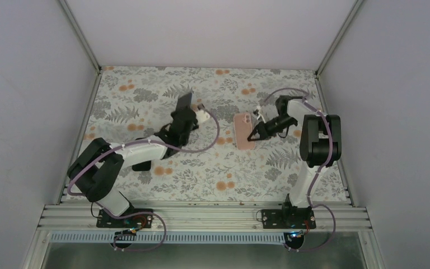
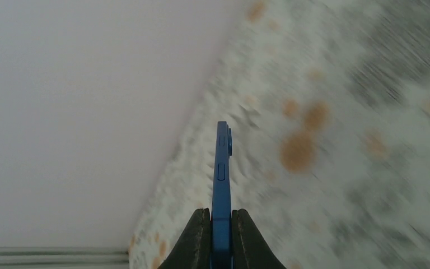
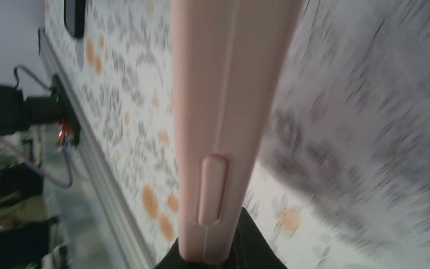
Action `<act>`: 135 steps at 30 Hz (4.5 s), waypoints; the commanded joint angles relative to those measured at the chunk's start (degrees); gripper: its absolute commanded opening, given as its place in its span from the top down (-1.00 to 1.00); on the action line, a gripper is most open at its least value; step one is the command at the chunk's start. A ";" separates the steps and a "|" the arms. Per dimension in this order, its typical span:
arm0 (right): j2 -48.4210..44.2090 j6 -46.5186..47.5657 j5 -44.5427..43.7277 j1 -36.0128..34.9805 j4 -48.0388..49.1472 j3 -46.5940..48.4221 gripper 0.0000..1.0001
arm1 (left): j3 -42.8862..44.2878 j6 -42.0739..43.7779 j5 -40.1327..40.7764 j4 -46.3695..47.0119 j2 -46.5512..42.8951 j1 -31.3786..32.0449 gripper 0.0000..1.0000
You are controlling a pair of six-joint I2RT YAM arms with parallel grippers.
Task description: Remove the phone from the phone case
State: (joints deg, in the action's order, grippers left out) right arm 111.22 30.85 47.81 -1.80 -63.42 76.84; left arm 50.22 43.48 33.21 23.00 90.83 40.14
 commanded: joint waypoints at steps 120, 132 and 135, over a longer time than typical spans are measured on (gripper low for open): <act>27.99 9.73 -29.85 -52.90 8.07 46.72 -1.00 | 8.76 -2.37 -58.55 -61.76 -4.98 -57.53 -1.00; 30.88 8.02 -36.03 -55.81 10.95 45.34 -1.00 | 4.36 -4.22 -59.61 -58.37 -6.49 -59.85 -1.00; 31.39 6.54 -38.72 -55.85 14.38 44.89 -1.00 | 3.66 -5.50 -60.42 -57.63 -7.22 -60.02 -1.00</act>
State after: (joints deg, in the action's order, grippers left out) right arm 140.55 38.98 13.43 -56.71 -52.99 121.60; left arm 54.78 40.10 -24.62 -36.80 85.97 -19.31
